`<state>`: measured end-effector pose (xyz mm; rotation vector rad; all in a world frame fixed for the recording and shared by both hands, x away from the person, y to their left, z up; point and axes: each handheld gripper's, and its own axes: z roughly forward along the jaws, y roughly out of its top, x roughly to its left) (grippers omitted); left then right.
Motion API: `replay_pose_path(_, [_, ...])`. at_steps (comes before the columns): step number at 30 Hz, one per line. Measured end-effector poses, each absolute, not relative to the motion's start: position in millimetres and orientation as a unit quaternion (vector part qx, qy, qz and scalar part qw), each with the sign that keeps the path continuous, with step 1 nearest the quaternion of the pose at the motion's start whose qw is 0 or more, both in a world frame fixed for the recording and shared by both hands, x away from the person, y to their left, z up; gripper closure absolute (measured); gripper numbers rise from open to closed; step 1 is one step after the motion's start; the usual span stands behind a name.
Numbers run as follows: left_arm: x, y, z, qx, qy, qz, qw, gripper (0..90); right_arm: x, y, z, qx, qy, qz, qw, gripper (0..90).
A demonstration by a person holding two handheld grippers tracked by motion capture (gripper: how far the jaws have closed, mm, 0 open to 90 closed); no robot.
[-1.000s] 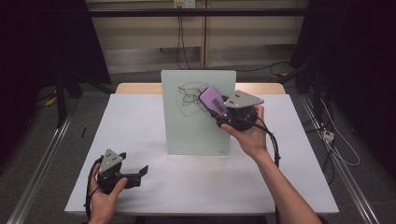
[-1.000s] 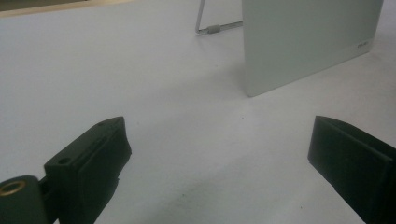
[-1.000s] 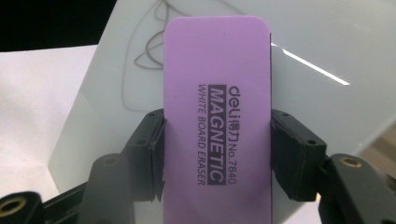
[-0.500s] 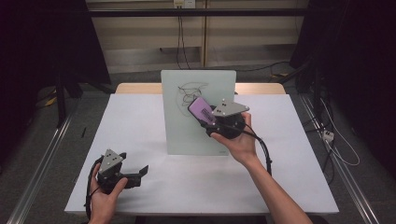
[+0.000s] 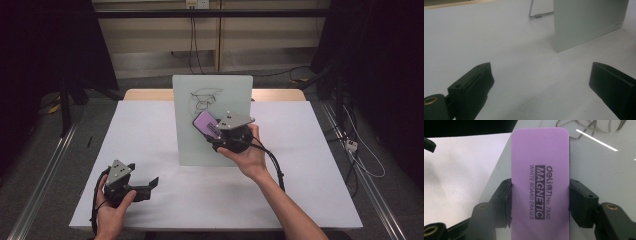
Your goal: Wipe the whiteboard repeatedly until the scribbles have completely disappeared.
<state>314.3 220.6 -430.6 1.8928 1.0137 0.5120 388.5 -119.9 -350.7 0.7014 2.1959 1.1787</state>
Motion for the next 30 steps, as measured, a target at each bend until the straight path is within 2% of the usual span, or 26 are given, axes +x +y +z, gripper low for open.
replay_pose_path(7, [314,222,-430,0.763,0.412,0.209,0.452,5.1,392,-127,-336,0.268,0.806,0.443,0.288,41.7])
replay_pose_path(20, [314,223,-430,0.763,0.414,0.21,0.45,5.1,400,-154,-293,0.287,0.783,0.431,0.343,41.6])
replay_pose_path(30, [314,223,-430,0.763,0.413,0.21,0.451,5.1,401,-150,-291,0.296,0.774,0.435,0.351,41.7])
